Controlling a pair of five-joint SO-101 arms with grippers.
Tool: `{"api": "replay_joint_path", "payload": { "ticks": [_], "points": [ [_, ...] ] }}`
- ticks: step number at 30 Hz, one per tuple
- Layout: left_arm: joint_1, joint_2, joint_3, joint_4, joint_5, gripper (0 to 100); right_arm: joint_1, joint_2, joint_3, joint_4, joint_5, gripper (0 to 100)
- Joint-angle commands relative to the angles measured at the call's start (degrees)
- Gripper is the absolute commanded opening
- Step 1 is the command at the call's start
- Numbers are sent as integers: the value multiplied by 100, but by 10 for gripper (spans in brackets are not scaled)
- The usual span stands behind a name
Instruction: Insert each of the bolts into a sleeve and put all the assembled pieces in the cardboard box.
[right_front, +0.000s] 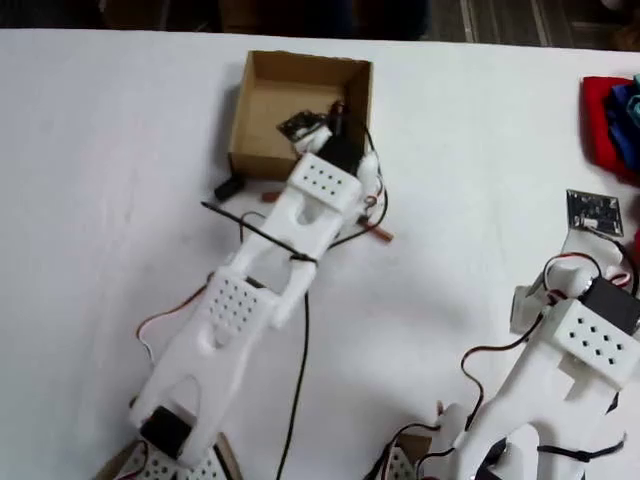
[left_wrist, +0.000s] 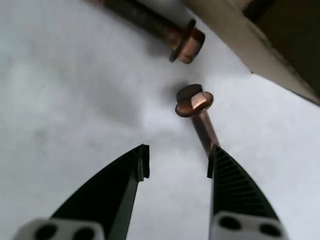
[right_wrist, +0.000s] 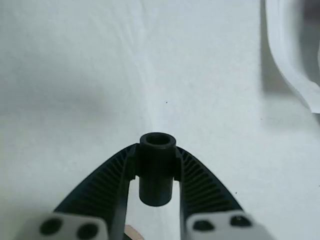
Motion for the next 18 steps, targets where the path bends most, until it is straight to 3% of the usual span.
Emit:
{"api": "replay_joint_path", "payload": {
  "ticks": [1, 14, 16, 18],
  "points": [
    [-88, 62, -541, -167, 53, 212, 22, -198, 26, -66, 0, 20],
    [-88, 888, -971, -246, 53, 207, 31, -242, 88, -75, 18, 20],
    [-88, 897, -971, -229, 53, 151, 22, -242, 88, -75, 18, 20],
    [-114, 888, -980, -193, 53, 24, 22, -242, 79, -75, 18, 20]
  ]
}}
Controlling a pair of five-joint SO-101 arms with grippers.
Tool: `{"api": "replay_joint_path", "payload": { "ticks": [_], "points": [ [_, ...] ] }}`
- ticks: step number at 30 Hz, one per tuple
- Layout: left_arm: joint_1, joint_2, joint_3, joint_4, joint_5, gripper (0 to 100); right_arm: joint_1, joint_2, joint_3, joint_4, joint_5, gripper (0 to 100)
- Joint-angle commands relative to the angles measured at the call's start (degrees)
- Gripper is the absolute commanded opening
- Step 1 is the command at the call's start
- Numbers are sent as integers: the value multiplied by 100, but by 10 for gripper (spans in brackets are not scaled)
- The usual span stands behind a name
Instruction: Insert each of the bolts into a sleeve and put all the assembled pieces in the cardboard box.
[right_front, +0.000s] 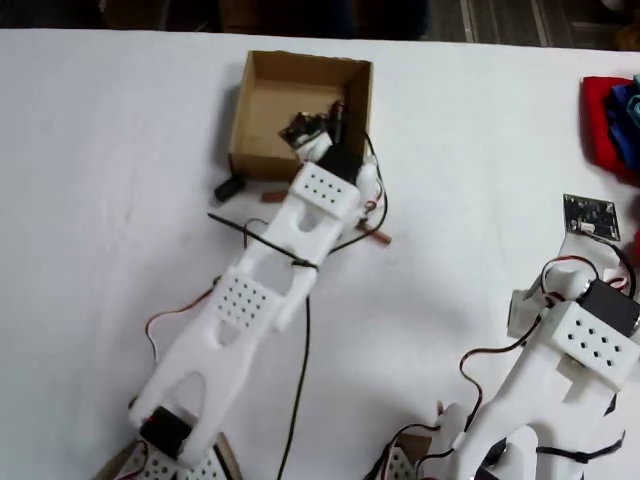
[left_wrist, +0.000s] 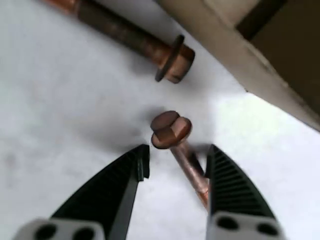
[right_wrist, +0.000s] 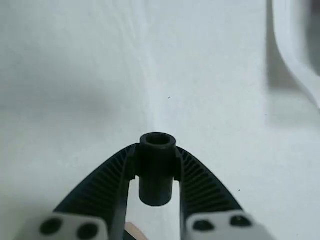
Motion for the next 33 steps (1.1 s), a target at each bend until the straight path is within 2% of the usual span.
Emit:
{"api": "replay_joint_path", "payload": {
  "ticks": [1, 2, 5, 7, 10, 15, 21, 27, 33],
  "points": [
    [-149, -18, -145, 26, 35, 19, 22, -207, -26, -75, 18, 20],
    [-193, -18, -224, 70, 18, 48, 31, -207, -26, -75, 18, 20],
    [-369, -9, -708, 404, -18, 24, 48, -207, -35, -75, 18, 20],
    [-484, -18, -1156, 580, -422, 24, 48, -207, -35, -75, 18, 20],
    [-624, -18, -1710, 607, -1670, 24, 22, -207, -44, -75, 18, 20],
    [-756, 44, -1727, 615, -4756, 24, 22, -189, -18, -233, 0, 20],
    [-1319, 18, -1675, 633, -6963, 24, 22, -207, -18, -242, 0, 20],
    [-1996, 0, -1622, 686, -7815, 24, 22, -207, -35, -286, 0, 20],
    [-2365, -563, -1376, 695, -7842, 24, -48, -215, -26, -303, 9, 20]
  ]
}}
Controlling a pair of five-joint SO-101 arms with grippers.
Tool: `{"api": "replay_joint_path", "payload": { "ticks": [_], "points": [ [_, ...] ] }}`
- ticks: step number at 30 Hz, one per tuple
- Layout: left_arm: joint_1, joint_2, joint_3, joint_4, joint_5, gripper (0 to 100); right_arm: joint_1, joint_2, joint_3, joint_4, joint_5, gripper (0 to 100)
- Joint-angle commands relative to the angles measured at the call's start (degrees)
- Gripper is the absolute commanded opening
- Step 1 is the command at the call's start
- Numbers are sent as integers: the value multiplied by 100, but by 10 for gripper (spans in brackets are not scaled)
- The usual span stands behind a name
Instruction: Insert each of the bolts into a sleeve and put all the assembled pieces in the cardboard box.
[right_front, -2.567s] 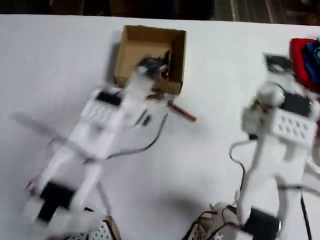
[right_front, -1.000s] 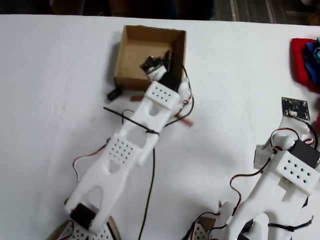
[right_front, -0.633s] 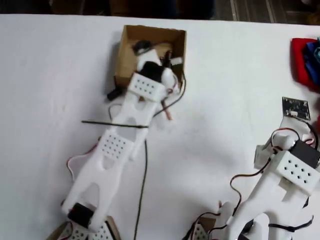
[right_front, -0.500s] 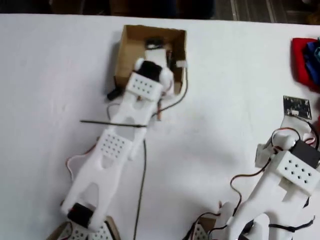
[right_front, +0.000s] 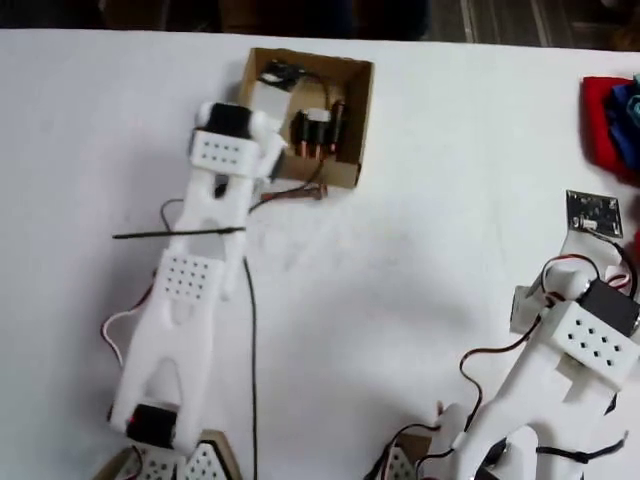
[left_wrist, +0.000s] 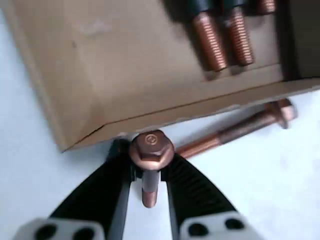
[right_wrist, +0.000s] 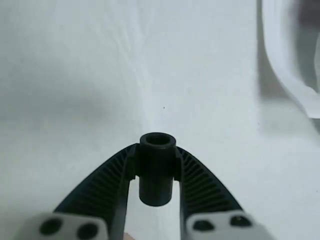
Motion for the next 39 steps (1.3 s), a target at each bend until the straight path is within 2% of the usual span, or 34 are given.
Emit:
{"api": "replay_joint_path", "payload": {
  "ticks": [1, 5, 10, 14, 16, 19, 23, 26, 28, 31, 37, 39],
  "points": [
    [-237, -923, 268, 105, -53, 24, -101, -215, -18, -57, 9, 20],
    [-211, -2154, 1508, 105, 79, 24, -479, -215, -9, -40, -26, 20],
    [-202, -4158, 3864, 53, 413, 24, -875, -215, -9, -40, -176, 20],
    [-202, -6013, 5578, -501, 378, 24, -1253, -215, -9, -57, -492, 20],
    [-193, -7077, 6686, -1064, 378, 24, -1578, -215, -9, -57, -633, 20],
    [-176, -8862, 9095, -2233, 413, 24, -2070, -224, 53, -57, -993, 20],
    [-211, -11305, 12673, -4695, 413, 24, -2730, -224, 343, -242, -1336, 20],
    [-167, -12809, 14316, -6189, 440, 24, -3310, -224, 615, -831, -1530, 20],
    [-158, -13477, 14870, -6743, 457, 24, -3723, -321, 791, -1332, -1609, 20],
    [-202, -13767, 15055, -6971, 826, 24, -4251, -892, 1292, -2299, -1609, 20],
    [-97, -12659, 14352, -6945, 1477, 24, -4857, -2422, 2804, -4637, -1609, 20],
    [35, -12079, 13807, -6681, 1512, 24, -4910, -2721, 3341, -5490, -1609, 20]
  ]
}}
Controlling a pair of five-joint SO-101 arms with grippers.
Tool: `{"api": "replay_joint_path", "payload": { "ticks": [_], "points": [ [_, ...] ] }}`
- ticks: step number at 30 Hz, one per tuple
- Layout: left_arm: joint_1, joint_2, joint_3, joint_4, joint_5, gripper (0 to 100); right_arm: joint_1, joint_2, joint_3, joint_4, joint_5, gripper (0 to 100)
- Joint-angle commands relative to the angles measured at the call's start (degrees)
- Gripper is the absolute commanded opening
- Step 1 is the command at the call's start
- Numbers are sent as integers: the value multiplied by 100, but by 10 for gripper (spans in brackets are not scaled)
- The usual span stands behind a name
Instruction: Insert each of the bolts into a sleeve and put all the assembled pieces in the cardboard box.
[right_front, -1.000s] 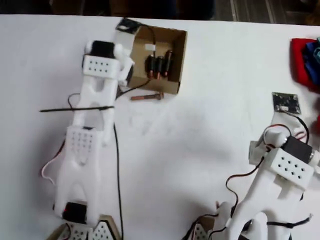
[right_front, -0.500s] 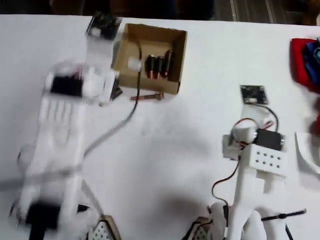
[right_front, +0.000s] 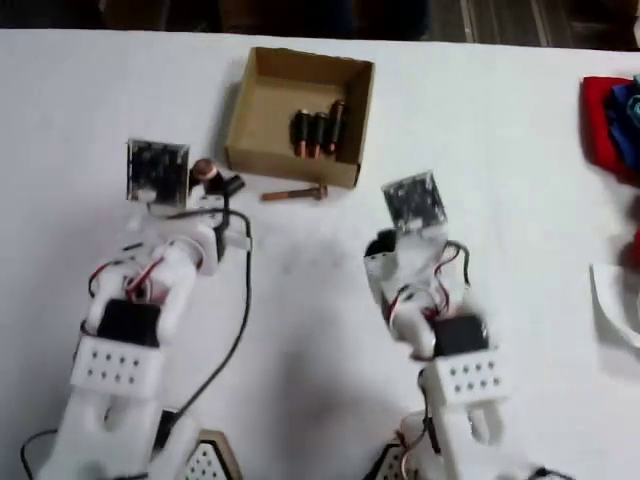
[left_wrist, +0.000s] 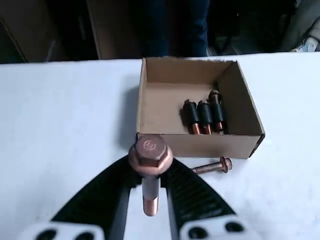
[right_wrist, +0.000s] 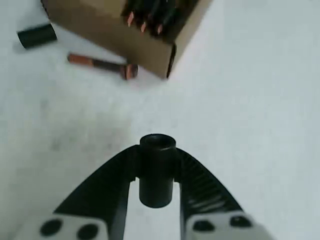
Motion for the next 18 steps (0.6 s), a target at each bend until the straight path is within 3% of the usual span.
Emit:
{"api": "replay_joint_path", "payload": {
  "ticks": [1, 7, 12, 18],
  "points": [
    [334, 844, -1174, 334, 123, 24, -110, -664, 756, -1640, -53, 20],
    [1345, 1547, -2695, 1521, 316, 24, -207, -831, 1626, -2914, -9, 20],
    [1530, 1574, -3011, 1477, 316, 24, -233, -831, 1662, -2967, -9, 20],
    [1538, 1582, -3002, 774, 308, 24, -769, -831, 1653, -3011, -53, 20]
  ]
}}
